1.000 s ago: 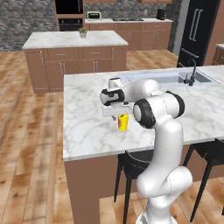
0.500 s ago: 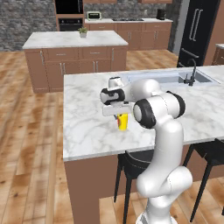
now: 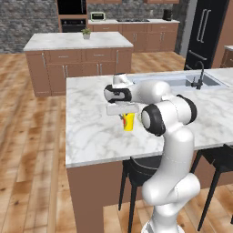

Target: Place the cup inside the bowl on the dining table and move the bowl to any counter.

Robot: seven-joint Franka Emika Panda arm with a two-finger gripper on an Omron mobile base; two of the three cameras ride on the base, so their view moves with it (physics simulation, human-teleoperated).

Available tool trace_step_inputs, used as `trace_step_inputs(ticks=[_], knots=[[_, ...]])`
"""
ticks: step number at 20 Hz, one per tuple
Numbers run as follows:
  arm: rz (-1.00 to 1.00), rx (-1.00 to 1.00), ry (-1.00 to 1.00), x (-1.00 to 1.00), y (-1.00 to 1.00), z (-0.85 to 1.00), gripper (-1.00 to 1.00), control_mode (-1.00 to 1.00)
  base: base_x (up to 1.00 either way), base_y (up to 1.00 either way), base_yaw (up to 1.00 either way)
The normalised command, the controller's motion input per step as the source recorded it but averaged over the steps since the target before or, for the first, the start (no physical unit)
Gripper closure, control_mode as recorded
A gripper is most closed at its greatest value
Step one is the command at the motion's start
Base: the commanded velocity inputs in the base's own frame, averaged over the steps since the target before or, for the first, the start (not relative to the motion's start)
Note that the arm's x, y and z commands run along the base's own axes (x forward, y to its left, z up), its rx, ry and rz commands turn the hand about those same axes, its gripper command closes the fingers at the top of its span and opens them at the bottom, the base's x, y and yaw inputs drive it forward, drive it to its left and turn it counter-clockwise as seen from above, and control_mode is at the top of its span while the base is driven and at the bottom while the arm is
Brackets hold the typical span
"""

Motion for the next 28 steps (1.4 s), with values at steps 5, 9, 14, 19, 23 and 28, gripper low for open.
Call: trace_step_inputs(ticks=[5,9,14,19,23,28], knots=[[0.02,0.0,0.0,-0.16,-0.01,0.16,1.0,-1.0,0.0,0.0,0.0],[0.04,-0.01,0.0,-0.01,0.0,0.27,1.0,-1.0,0.0,0.0,0.0],[0.05,0.0,-0.01,0.0,-0.15,0.26,1.0,-1.0,0.0,0.0,0.0],[0.02,0.0,0.0,0.0,-0.2,0.39,1.0,-1.0,0.0,0.0,0.0],[0.02,0.0,0.0,0.0,-0.26,0.32,1.0,-1.0,0.0,0.0,0.0],[0.04,0.0,0.0,0.0,-0.23,0.14,1.0,-1.0,0.0,0.0,0.0]])
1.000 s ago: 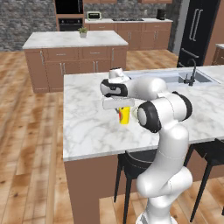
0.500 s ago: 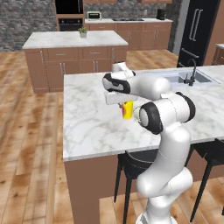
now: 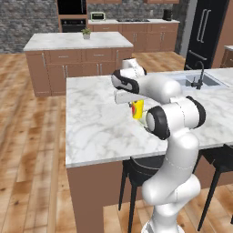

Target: Place the cup inside the bowl on the dining table and move the bowl to any counter.

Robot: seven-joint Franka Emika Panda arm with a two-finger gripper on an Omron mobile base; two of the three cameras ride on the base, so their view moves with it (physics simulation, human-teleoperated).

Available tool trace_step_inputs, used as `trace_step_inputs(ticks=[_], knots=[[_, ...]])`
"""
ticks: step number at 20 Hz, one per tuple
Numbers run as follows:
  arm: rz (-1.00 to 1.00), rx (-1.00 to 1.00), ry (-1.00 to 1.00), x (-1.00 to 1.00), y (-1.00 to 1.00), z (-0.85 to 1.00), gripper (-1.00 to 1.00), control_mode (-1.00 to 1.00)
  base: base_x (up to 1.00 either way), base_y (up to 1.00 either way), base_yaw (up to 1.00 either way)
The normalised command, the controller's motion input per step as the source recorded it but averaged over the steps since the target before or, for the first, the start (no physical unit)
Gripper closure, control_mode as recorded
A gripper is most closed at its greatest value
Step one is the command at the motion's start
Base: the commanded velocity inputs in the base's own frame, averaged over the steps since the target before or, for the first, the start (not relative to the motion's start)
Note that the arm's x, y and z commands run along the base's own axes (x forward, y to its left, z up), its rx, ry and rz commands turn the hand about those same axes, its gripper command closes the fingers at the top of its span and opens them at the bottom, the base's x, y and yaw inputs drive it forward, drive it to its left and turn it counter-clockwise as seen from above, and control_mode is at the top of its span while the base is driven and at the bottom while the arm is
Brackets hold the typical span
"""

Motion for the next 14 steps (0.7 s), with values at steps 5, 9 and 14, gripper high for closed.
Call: trace_step_inputs(ticks=[5,9,14], knots=[[0.05,0.0,0.0,0.05,-0.41,0.0,1.0,-1.0,0.0,0.0,0.0],[0.02,0.01,0.0,0.08,-0.59,0.0,1.0,-1.0,0.0,0.0,0.0],[0.01,0.0,0.0,0.11,-0.55,0.0,1.0,-1.0,0.0,0.0,0.0]])
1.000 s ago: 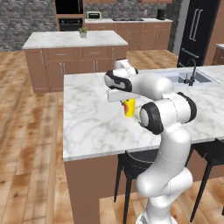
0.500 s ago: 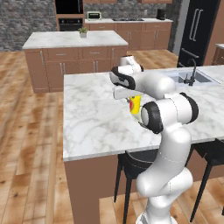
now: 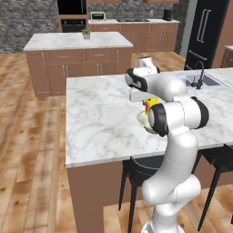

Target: Place the cup inside the bowl on the dining table and move the bowl to any counter.

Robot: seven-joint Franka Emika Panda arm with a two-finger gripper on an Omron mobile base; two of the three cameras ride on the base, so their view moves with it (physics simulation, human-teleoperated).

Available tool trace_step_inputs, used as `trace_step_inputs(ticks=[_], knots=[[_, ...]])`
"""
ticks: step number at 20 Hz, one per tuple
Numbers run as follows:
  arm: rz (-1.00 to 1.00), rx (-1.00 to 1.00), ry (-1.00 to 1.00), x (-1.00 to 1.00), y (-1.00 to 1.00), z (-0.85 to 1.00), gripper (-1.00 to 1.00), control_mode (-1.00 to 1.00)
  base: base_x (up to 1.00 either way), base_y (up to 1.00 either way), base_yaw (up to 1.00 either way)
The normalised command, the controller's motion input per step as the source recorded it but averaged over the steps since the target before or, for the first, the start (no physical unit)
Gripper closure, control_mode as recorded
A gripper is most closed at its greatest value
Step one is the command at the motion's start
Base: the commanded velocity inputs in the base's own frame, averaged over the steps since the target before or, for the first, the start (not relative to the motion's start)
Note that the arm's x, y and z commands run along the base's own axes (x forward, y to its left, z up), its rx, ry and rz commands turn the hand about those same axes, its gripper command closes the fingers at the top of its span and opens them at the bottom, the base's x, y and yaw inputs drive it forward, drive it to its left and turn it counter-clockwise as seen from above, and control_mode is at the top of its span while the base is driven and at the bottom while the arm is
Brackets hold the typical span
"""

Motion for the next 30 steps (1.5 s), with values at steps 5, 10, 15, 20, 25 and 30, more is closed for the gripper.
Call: trace_step_inputs(ticks=[5,10,15,20,25,30], knots=[[0.02,0.02,0.0,0.21,-0.47,0.0,1.0,-1.0,0.0,0.0,0.0],[0.04,0.04,0.0,0.13,-0.21,0.0,1.0,-1.0,0.0,0.0,0.0],[0.07,0.05,0.0,0.11,-0.05,-0.1,1.0,-1.0,0.0,0.0,0.0],[0.06,0.02,0.0,0.07,-0.01,-0.13,1.0,-1.0,0.0,0.0,0.0],[0.06,0.0,0.0,0.0,0.0,-0.18,1.0,-1.0,0.0,0.0,0.0],[0.06,0.0,0.0,0.0,0.0,-0.23,1.0,-1.0,0.0,0.0,0.0]])
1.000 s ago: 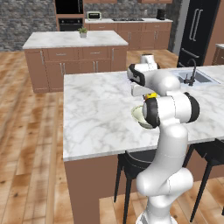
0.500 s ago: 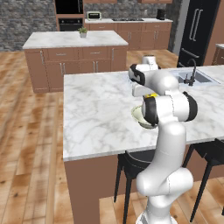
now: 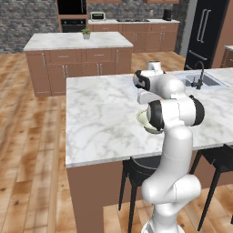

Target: Place the cup inside the bowl on the dining table and move the bowl to any counter.

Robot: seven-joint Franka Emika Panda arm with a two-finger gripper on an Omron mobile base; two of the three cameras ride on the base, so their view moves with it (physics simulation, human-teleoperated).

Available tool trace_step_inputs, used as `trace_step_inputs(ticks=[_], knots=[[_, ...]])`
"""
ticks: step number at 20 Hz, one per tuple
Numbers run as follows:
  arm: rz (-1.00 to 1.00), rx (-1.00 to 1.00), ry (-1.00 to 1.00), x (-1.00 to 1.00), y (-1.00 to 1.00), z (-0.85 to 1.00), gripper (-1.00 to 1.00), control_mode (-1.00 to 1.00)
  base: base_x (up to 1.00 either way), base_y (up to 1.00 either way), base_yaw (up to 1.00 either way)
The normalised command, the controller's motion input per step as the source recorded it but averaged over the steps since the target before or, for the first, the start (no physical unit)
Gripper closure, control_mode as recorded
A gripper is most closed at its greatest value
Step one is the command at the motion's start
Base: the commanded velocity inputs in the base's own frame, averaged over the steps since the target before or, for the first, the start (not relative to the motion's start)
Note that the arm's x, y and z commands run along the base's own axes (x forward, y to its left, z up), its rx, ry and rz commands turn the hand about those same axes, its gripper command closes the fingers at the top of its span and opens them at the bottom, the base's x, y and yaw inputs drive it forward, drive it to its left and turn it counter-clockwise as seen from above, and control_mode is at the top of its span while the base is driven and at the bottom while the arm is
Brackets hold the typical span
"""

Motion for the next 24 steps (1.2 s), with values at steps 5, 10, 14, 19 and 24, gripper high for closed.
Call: trace_step_inputs(ticks=[5,10,14,19,24], knots=[[0.06,0.0,-0.01,0.04,0.0,-0.24,1.0,-1.0,0.0,0.0,0.0],[0.06,0.0,-0.02,0.1,-0.02,-0.17,1.0,-1.0,0.0,0.0,0.0],[0.05,0.0,-0.02,0.07,-0.01,-0.07,1.0,-1.0,0.0,0.0,0.0],[0.05,0.0,-0.01,0.0,-0.01,-0.11,1.0,-1.0,0.0,0.0,0.0],[0.06,0.0,-0.05,0.01,-0.03,-0.16,1.0,-1.0,0.0,0.0,0.0]])
